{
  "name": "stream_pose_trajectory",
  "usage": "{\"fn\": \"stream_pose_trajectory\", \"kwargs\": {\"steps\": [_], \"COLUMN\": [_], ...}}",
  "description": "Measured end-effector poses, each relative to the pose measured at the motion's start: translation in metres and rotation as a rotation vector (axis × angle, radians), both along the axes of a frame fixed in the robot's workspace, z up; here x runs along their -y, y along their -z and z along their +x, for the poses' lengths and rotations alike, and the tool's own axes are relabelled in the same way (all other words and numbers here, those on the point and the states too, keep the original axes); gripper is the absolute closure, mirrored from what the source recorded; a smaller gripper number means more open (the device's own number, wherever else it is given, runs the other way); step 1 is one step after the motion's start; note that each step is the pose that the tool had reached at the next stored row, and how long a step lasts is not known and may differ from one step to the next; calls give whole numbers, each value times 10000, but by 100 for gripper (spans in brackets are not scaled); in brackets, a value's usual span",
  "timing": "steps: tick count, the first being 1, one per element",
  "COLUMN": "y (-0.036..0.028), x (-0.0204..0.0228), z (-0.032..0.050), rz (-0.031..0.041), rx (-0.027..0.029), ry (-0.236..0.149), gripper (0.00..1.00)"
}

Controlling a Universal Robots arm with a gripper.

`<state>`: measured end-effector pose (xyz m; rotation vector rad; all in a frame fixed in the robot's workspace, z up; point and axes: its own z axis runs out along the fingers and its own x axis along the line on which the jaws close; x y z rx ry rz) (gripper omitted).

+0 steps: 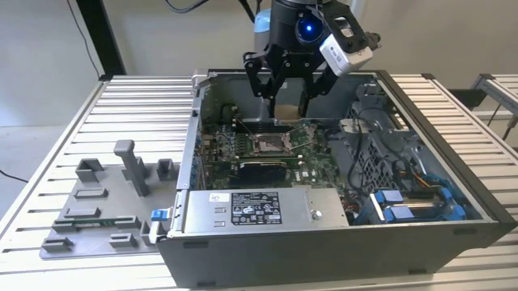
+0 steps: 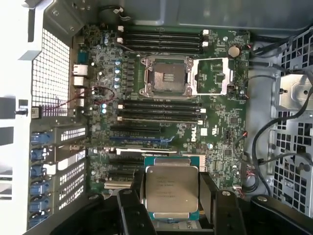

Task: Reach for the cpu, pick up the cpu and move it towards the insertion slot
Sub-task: 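Pick up the cpu and move it towards the insertion slot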

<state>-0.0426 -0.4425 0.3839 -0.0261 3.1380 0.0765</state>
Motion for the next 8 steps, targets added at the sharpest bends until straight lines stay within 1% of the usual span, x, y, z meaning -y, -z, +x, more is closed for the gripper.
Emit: {"fn": "stream_pose_trajectory", "kwargs": {"steps": [8], "y": [11], "x": [-157], "z": [0], "rz": [0], "rx": [0], "ry": [75], "gripper": [100]}}
